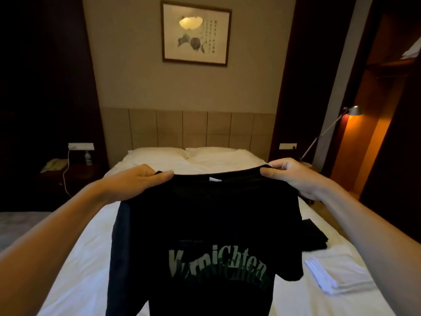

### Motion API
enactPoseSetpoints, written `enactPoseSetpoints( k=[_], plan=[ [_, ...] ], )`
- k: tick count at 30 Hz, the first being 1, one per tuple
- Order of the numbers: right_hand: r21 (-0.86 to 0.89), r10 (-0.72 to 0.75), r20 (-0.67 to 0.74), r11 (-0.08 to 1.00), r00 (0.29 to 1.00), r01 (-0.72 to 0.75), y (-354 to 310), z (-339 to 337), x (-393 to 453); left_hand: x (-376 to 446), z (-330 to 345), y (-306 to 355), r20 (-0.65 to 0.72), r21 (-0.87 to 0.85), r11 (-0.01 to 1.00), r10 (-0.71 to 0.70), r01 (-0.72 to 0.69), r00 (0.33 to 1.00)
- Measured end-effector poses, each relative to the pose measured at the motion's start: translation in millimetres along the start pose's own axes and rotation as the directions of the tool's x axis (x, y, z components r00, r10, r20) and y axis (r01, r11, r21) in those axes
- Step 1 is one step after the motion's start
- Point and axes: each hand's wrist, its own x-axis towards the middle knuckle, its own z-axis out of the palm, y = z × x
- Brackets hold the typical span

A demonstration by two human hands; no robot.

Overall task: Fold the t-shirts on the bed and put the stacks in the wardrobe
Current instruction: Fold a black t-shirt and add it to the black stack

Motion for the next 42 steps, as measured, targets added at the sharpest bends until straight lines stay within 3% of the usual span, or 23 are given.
enactPoseSetpoints(
  k=[5,9,13,16,18,21,24,28,36,42],
  plan=[
    [0.088,0.001,0.006,0.996,1.0,-0.002,13,1,12,8,14,-11,-0.167,-0.114,0.991,0.046,-0.065,0.985],
    [0.085,0.102,0.197,0.989,0.975,-0.121,39,-1,12,19,33,-42,-0.213,-0.195,0.98,0.008,-0.051,0.977],
    [-0.007,0.248,0.297,0.966,0.922,-0.258,101,0,32,31,67,-81,0.069,-0.231,0.959,-0.149,0.161,0.986],
    [-0.033,0.316,0.253,0.947,0.914,-0.318,153,6,65,50,86,-113,0.34,-0.176,0.935,-0.237,0.309,0.91],
    [-0.071,0.315,0.173,0.949,0.933,-0.307,180,11,85,68,94,-139,0.396,-0.125,0.919,-0.299,0.373,0.868],
    [-0.162,0.293,0.101,0.948,0.951,-0.275,220,12,117,105,110,-175,0.3,-0.108,0.911,-0.351,0.397,0.887],
    [-0.251,0.273,0.047,0.934,0.961,-0.253,262,11,150,144,132,-206,0.078,-0.12,0.9,-0.412,0.419,0.908],
    [-0.341,0.219,-0.057,0.913,0.974,-0.225,306,14,194,188,151,-246,-0.138,-0.147,0.886,-0.459,0.44,0.878],
    [-0.362,0.286,0.011,0.894,0.958,-0.262,366,14,303,275,159,-304,-0.309,-0.269,0.85,-0.522,0.453,0.795],
    [-0.359,0.368,-0.082,0.856,0.926,-0.372,412,23,363,338,163,-384,-0.262,-0.202,0.823,-0.568,0.531,0.78]
  ],
)
